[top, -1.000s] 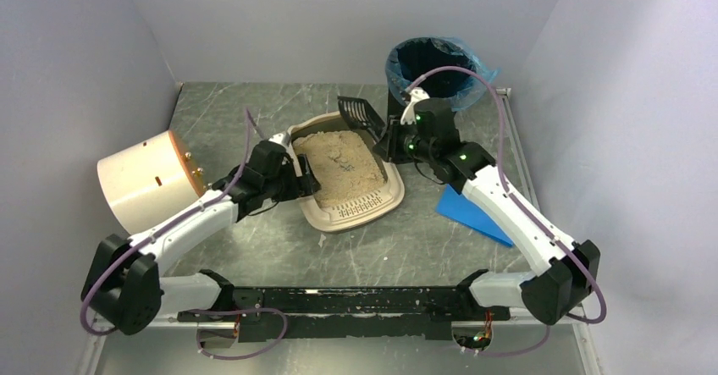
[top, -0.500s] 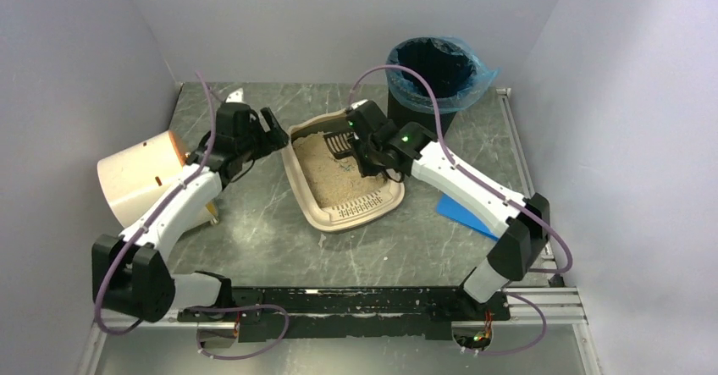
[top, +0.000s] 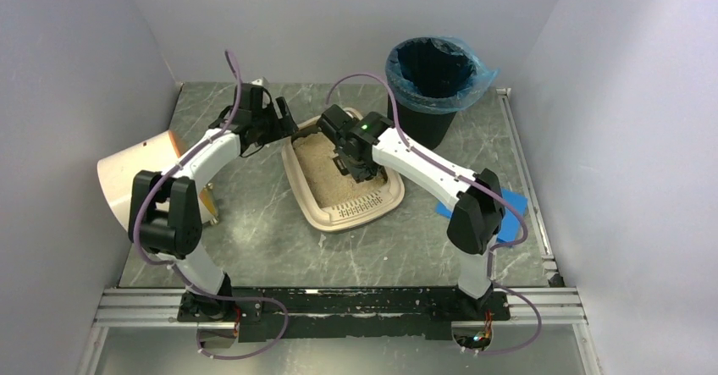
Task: Clean the litter box
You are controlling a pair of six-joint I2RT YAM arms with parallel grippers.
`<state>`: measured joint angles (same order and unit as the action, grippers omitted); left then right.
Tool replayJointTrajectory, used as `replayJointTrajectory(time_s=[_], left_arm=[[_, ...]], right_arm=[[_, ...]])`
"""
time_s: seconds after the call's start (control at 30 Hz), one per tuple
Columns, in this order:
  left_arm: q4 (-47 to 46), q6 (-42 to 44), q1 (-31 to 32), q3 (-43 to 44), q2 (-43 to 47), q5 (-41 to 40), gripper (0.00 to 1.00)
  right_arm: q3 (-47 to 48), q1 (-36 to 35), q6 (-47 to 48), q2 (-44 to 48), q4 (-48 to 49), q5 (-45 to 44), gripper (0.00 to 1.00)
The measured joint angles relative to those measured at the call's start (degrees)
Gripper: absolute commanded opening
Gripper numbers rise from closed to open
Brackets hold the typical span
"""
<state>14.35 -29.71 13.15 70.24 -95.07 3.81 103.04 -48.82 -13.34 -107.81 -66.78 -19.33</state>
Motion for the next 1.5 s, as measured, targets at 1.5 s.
replayJointTrajectory(time_s=[1.5], left_arm=[[2.0,5.5,-0.2,3.2,-8.9,7.5,0.75]], right_arm=[[14.4,3.3,1.4,-18.9,1.9,2.5,0.00]])
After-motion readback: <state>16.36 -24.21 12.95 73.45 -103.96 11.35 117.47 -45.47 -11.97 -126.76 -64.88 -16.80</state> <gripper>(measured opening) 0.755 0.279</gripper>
